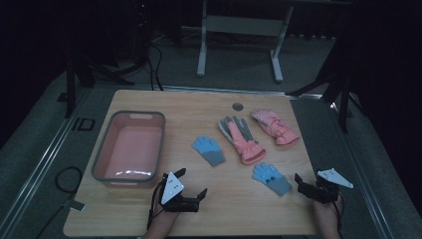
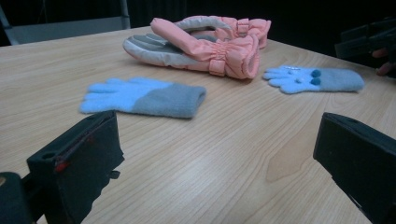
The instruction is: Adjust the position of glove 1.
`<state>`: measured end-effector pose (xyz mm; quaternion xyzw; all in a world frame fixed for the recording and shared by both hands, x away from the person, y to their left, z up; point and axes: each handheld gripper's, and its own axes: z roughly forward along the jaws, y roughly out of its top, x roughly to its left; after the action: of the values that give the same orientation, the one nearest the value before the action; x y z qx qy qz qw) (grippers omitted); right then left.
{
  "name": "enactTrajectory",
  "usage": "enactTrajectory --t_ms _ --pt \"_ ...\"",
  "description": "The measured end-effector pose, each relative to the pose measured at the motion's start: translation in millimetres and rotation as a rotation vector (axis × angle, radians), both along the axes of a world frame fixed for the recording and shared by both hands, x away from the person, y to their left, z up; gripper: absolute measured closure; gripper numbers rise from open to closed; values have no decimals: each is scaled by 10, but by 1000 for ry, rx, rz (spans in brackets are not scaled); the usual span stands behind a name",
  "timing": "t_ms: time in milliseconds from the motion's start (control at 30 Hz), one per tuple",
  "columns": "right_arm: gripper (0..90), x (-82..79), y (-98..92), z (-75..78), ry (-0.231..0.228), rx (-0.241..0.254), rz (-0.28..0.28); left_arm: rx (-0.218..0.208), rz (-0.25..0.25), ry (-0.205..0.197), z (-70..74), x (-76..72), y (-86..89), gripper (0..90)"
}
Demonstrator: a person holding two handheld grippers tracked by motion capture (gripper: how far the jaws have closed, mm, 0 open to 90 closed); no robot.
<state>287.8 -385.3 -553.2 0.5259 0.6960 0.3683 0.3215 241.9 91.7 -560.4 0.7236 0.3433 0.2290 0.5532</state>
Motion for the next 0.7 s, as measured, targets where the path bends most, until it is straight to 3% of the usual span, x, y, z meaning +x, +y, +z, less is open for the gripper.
enactTrajectory --t_ms 200,233,267,367,467,567,700 --pt "122 4 -2 2 7 1 -10 -4 -12 0 0 3 5 11" --pt "121 3 -10 32 21 31 6 -4 -13 4 0 5 3 11" --pt "121 3 -10 32 21 31 6 -3 -12 6 1 7 2 11" --pt "111 2 -4 110 33 32 6 -5 -15 6 0 5 0 10" --pt "127 -22 7 231 7 43 12 -2 -17 2 0 3 -4 10" --pt "133 -5 23 314 36 61 60 -2 -18 3 0 4 -4 11" --pt "133 21 62 304 94 86 97 -2 -18 4 0 4 -4 11"
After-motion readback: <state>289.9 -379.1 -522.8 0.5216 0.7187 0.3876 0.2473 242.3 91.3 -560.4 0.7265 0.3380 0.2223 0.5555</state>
